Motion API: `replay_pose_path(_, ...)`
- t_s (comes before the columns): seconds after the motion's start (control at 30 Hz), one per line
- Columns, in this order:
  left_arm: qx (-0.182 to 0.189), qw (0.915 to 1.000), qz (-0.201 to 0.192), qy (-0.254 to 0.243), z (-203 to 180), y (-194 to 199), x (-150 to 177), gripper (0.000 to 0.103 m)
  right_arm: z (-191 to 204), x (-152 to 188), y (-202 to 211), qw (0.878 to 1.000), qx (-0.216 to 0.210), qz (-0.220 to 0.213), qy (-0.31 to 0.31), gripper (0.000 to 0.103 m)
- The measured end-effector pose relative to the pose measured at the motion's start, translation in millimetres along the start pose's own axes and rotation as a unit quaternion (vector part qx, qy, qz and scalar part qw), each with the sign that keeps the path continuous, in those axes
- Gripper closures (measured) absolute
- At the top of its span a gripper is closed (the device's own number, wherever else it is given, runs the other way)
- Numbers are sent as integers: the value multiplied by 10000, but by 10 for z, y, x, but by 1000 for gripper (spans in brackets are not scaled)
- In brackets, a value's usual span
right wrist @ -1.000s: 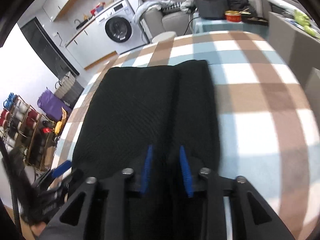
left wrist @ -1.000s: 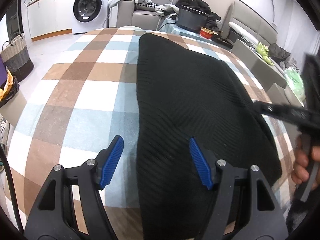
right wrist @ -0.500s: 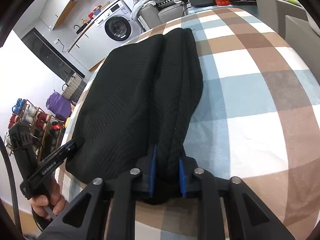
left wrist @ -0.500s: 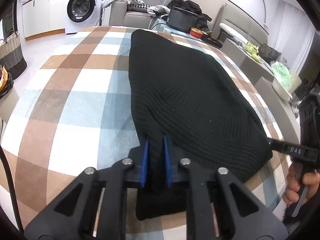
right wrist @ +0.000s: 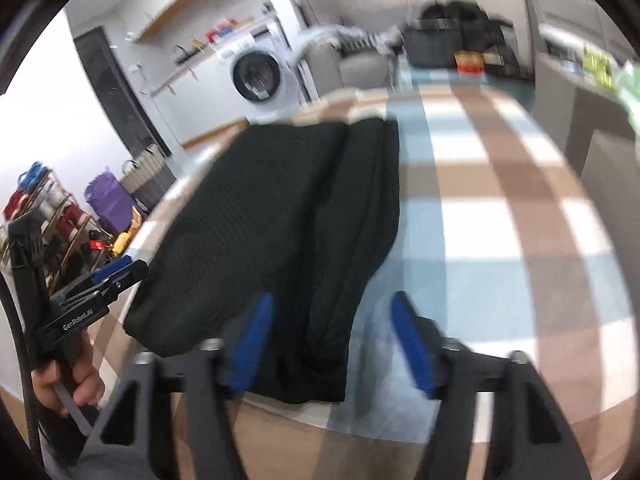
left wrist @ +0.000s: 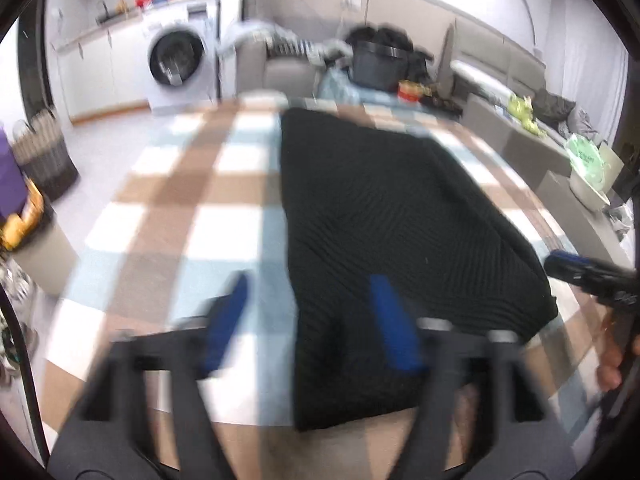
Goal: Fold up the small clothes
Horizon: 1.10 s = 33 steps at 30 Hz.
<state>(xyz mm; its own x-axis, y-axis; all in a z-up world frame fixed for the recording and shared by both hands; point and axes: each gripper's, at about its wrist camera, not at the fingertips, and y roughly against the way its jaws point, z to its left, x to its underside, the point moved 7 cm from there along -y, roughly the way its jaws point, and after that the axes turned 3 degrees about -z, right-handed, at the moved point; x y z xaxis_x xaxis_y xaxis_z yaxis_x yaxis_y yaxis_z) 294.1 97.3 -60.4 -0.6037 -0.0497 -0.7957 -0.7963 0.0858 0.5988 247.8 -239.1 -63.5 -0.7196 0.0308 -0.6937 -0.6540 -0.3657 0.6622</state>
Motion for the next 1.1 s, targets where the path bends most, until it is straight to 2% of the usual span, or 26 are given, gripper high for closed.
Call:
replay_pose_path(0.07,77,9994,-336,-49,-21,138,-52,17,6,-53,159,9990,52,-407,192,3)
replay_pose_path(0.1,114,9989,-450,-81,-33,192,-64,14,-38,-80,251,9980,61,-562,270,0)
replay_pose_path(0.17,155,9976,-654,-139,-45,290,-85,1,-10,-124,335,9956,29,-830,424,0)
replay_pose_path(0.3,220,9950,-935,-277,-102,405,-116,1,89,-179,420,9926,-86,-1084,545,0)
replay_pose_path(0.57,185,9937,-1106,-66,-83,469,-36,1,240,-166,547,9848,-164,-1528,814,0)
replay_pose_path(0.73,146,9935,-1129,91,-10,395,-5,1,271,-130,518,9841,-305,-1556,797,0)
replay_pose_path(0.93,70,9929,-1189,25,0,380,43,1,311,-105,527,9796,-220,-1778,911,0)
replay_pose_path(1.1,87,9923,-1232,-13,0,378,53,1,295,-76,488,9797,-291,-1797,836,0)
